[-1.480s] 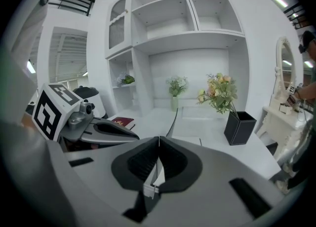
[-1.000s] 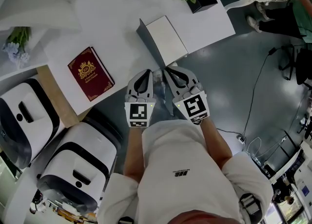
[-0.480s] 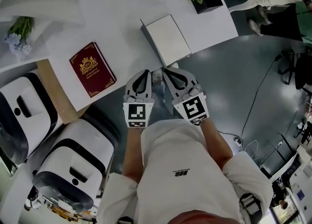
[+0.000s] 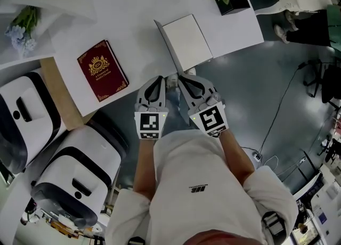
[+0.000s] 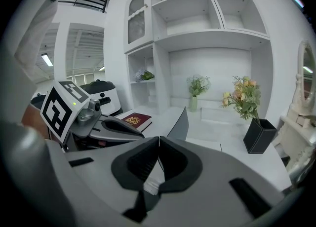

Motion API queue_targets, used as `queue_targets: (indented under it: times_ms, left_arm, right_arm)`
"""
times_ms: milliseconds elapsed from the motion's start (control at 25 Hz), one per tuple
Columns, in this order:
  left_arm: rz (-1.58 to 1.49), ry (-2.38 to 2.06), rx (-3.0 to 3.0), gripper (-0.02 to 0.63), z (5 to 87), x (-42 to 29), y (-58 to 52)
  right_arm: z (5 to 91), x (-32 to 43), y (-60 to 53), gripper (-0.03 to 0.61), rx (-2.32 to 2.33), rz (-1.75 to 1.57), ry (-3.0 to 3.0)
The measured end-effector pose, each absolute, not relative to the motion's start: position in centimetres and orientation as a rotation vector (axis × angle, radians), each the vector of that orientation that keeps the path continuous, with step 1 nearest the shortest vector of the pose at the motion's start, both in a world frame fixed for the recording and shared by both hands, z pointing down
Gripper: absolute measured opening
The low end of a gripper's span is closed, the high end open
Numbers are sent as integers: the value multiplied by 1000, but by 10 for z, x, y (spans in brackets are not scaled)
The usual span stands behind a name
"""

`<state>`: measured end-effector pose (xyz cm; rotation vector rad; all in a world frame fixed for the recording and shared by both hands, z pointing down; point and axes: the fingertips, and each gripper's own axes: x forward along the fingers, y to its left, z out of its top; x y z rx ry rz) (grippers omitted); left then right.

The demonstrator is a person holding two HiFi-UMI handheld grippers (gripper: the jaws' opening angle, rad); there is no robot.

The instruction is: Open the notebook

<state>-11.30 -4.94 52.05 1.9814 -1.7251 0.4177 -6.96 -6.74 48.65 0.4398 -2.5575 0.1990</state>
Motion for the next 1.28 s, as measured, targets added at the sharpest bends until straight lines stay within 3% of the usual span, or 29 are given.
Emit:
queue_targets:
  times_ms: [1280]
  left_arm:
    - [386, -1841, 1785, 0, 543, -149, -14]
  right_arm:
    - [511, -114, -25, -2, 135, 162, -2559]
